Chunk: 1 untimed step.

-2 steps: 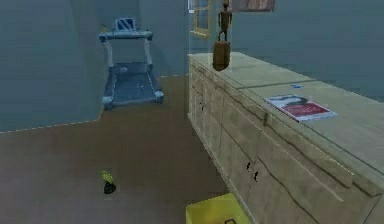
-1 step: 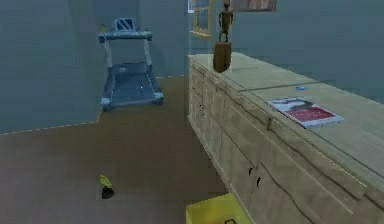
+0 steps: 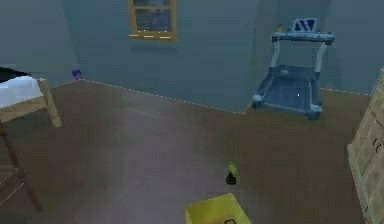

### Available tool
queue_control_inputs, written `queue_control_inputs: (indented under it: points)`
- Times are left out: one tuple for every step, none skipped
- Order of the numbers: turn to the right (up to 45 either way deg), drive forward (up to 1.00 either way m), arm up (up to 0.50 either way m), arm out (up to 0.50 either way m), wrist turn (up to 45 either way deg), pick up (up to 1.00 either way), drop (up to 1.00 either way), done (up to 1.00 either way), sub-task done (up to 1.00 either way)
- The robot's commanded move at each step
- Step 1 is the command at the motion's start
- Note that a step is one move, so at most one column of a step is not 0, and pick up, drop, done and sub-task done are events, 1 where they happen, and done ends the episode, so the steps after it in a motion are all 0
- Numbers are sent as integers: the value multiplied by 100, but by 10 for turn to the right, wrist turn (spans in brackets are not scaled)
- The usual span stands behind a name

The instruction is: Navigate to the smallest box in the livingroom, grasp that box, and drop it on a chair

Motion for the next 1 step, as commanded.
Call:
queue_control_inputs:
  points:
    - [-210,0,0,0,0,0,0,0,0]
